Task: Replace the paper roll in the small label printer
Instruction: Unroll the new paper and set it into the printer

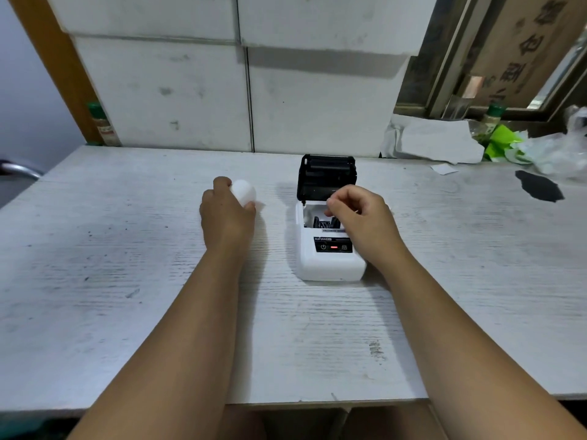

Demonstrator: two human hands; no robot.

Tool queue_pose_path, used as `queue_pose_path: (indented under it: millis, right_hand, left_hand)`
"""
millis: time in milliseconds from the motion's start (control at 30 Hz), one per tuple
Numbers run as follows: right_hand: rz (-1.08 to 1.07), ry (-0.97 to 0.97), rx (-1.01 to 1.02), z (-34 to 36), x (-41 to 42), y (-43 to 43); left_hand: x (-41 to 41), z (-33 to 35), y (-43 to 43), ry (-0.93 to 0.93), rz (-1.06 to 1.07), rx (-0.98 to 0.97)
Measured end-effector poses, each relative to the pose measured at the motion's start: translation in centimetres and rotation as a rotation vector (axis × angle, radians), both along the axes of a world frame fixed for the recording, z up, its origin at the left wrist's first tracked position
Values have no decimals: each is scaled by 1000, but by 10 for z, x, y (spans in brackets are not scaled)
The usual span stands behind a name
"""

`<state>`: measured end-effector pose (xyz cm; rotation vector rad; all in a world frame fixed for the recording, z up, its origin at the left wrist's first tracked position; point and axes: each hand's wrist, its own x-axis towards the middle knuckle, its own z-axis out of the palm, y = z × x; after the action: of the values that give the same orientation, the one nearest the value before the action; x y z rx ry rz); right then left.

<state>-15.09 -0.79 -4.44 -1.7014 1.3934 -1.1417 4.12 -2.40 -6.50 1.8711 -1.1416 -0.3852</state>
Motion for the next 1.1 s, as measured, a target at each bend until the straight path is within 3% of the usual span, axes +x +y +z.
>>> queue_pose_path:
  millis: [133,233,467,533,633,833,1100]
  right_hand:
    - [1,-10,5,0,0,-1]
    - [-9,-8,0,0,0,-1]
    - [-6,-65,-70,1,1,1]
    - [-5,-80,-101,2,1,2]
    - [-7,-71,-165,4,3,5]
    - [22,-55,-237,7,6,7]
    - [107,-105,-123,8,6,5]
  left_hand:
    - [-2,3,2,11,-36,-50]
    - [-10,11,7,129,-124,-142]
    - [-14,28,11,1010,-470,-272]
    - [-15,30,13,1155,-531,-244]
    - [-19,31,17,1171,-617,-192]
    - [-29,22,17,1020,-696,-141]
    - [-35,18,17,980,-765,-117]
